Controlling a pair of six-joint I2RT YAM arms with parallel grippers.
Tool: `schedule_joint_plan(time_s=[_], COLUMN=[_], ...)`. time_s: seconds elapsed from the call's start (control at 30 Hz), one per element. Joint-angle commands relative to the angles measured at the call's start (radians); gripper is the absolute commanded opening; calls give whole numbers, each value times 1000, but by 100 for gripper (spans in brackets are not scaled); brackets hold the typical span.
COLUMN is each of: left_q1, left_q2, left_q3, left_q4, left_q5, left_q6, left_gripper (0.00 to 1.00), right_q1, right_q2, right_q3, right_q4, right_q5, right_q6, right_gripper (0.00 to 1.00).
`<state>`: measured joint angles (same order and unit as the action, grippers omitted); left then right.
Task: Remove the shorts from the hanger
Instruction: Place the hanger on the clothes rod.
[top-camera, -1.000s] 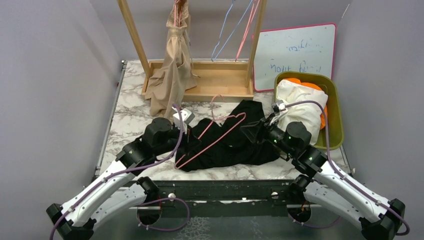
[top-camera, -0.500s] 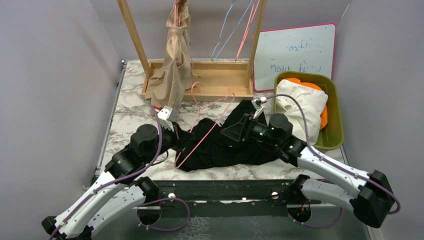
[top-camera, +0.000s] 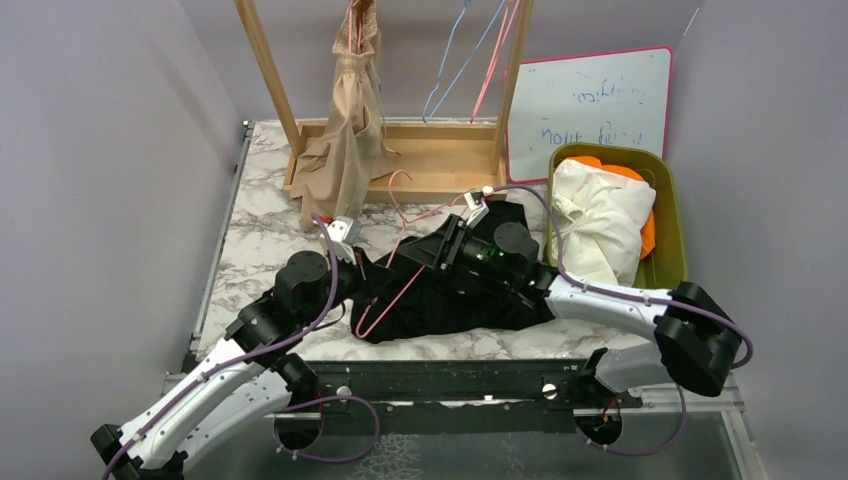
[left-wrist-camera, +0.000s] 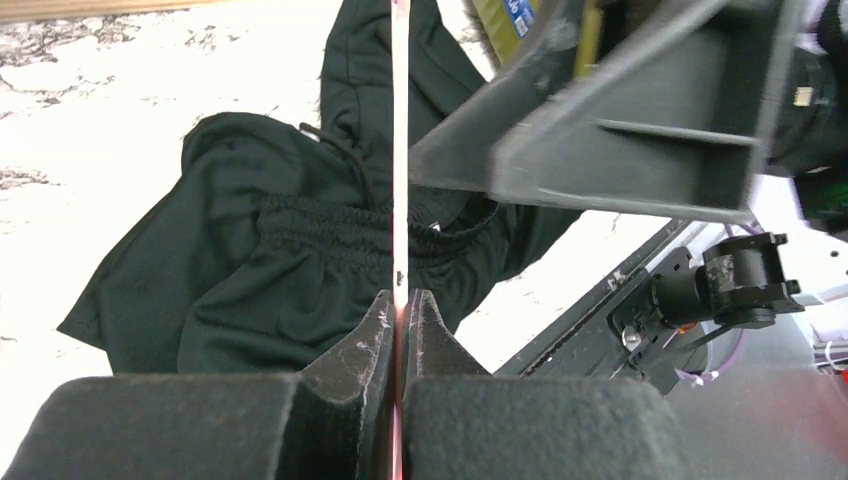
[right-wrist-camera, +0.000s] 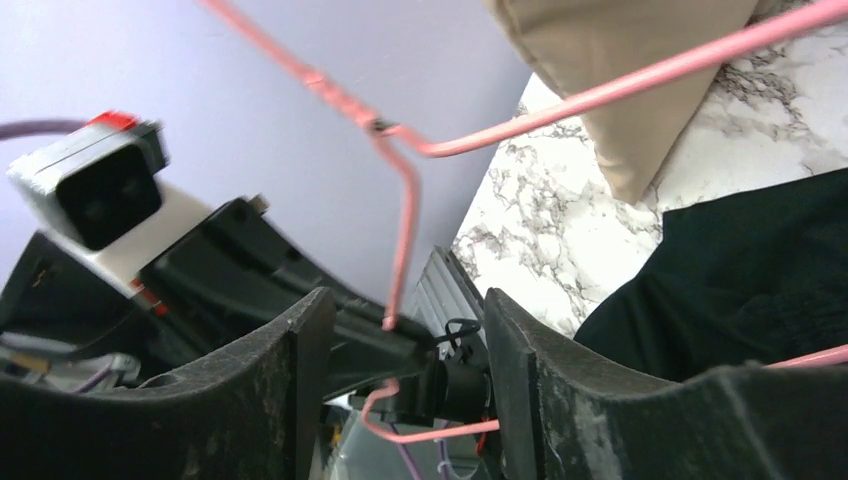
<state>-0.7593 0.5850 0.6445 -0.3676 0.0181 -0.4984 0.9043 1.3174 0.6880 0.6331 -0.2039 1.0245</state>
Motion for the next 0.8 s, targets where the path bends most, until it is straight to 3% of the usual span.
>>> schedule_joint_plan(time_s=[0.0, 0.13, 0.17, 0.47, 0.6, 0.77], left_q1=[2, 2, 2, 2, 2, 2], left_q2=[-57, -56, -50, -70, -114, -96], left_q3=[-14, -34, -35, -42, -56, -58], left_q4=[76, 81, 82, 69, 69, 63], left_q5=[27, 62, 76, -29, -79, -45], left_q6=[5, -2, -5, -65, -96, -83], left_gripper=[0, 0, 0, 0, 0, 0], right_q1=[8, 8, 8, 11, 11, 11], right_q2=[84, 119, 124, 72, 37, 54], right_q3=[42, 76, 80, 3, -57, -4], right_q4=[114, 124, 127, 115, 132, 164], right_q5=[52, 41, 34, 50, 103, -8], right_q6=[119, 115, 118, 166, 177, 111], right_gripper=[57, 37, 37, 51, 52, 51])
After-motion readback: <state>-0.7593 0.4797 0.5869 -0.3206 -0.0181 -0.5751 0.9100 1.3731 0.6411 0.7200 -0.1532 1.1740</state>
